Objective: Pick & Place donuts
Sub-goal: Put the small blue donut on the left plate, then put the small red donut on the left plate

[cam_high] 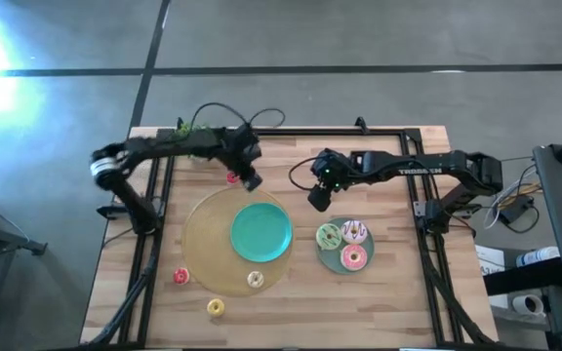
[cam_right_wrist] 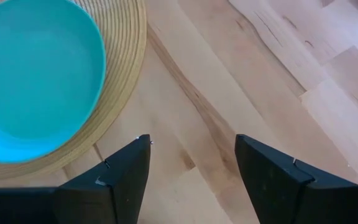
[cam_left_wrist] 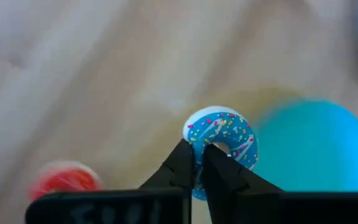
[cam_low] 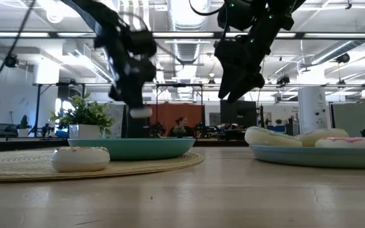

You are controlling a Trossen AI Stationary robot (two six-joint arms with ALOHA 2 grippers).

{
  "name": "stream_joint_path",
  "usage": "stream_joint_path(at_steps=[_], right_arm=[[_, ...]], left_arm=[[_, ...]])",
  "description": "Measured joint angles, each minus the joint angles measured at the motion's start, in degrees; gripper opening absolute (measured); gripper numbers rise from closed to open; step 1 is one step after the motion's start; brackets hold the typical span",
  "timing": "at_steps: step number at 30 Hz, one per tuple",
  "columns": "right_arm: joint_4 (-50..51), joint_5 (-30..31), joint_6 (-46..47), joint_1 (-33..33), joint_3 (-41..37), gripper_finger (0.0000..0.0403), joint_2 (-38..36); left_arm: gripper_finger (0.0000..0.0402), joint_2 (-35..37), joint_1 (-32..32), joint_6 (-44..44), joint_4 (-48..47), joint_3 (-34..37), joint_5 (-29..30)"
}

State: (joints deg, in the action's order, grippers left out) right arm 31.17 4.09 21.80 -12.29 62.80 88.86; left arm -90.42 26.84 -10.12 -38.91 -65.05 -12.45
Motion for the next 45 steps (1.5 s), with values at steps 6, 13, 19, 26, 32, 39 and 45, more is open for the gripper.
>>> stream_joint_path(at_steps=[6,13,19,26,32,39,45], right_arm=[[0.2,0.4,0.3,0.0,-0.6,0.0226,-2.3],[0.0,-0.6,1.1,0.1,-0.6,0.0226,-2.2],[-0.1,-2.5,4.2,1.7,-0.6,0.0226,-2.1],[-0.1,-2.6,6.6,5.0,-0.6,0.0226,-2.1],[-0.1,-1.0,7.8,6.8,-0.6,0.0226,-2.1],[-0.5,0.5,7.7,6.5,-0.6,0.0226,-2.1],[-0.6,0.6,7.0,5.9,-0.6,0.0226,-2.1]], left_arm=[[0.0001,8.4,-13.1,1.5,0.2,7.4,-1.4],[0.0003,6.7,-24.1,-5.4,11.0,17.9,0.3],[0.0070,5.6,-27.7,-12.9,14.5,19.3,7.1],[0.0152,7.5,-28.0,-18.0,8.7,17.1,7.2],[0.0160,11.0,-27.4,-17.8,-1.0,13.2,17.4],[0.0158,11.0,-10.4,-22.4,-3.9,13.2,17.1],[0.0157,9.4,1.6,-18.1,-3.0,11.5,18.1]])
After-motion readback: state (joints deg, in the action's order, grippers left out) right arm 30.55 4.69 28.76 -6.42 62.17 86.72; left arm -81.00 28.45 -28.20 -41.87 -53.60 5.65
